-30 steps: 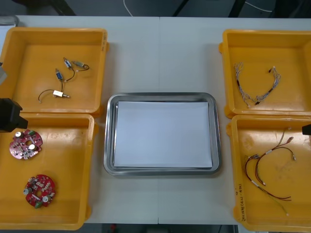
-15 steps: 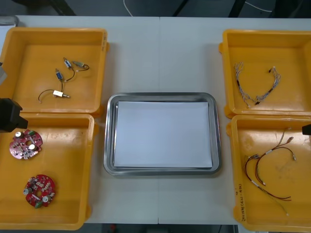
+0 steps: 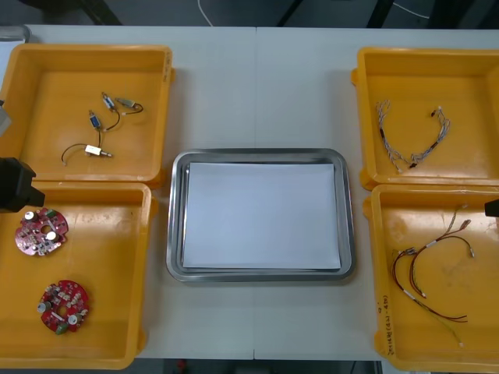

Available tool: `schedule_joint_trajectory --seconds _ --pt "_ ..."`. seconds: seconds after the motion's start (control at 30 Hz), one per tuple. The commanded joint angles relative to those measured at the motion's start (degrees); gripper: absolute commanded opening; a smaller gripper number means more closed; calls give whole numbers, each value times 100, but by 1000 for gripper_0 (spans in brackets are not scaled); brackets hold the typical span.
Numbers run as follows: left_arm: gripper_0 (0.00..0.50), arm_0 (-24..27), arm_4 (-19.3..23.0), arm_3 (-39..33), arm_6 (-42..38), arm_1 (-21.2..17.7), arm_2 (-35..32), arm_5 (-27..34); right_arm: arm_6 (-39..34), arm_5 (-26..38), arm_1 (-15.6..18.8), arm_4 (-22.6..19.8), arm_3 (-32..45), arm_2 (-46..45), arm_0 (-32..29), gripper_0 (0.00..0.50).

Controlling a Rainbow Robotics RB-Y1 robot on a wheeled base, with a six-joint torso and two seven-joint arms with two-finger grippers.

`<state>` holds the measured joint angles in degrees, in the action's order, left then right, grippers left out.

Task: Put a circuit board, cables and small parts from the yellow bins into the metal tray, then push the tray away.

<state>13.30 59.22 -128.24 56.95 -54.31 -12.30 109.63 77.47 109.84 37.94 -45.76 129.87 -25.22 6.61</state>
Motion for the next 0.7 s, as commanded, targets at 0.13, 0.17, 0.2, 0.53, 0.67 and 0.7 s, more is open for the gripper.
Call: schedule_joint_trajectory --seconds 0.13,0.17,0.2,0.53,0.67,0.7 --pt "500 -117 -16 -87 449 -247 -185 37 234 16 231 -47 162 70 -89 500" --pt "500 -117 -16 -87 449 -247 -185 37 234 16 231 -47 162 70 -89 500" --pt "500 -117 -16 -87 449 -247 -185 37 234 16 231 -47 162 70 -89 500" --pt "500 -117 -16 -87 449 -247 -185 37 234 16 231 -47 162 70 -89 500" --pt "500 -117 -16 -87 449 -247 -185 37 234 16 231 -47 162 70 -89 500" --pt "500 -117 -16 -87 449 -247 -185 37 234 16 231 -47 162 70 -89 500"
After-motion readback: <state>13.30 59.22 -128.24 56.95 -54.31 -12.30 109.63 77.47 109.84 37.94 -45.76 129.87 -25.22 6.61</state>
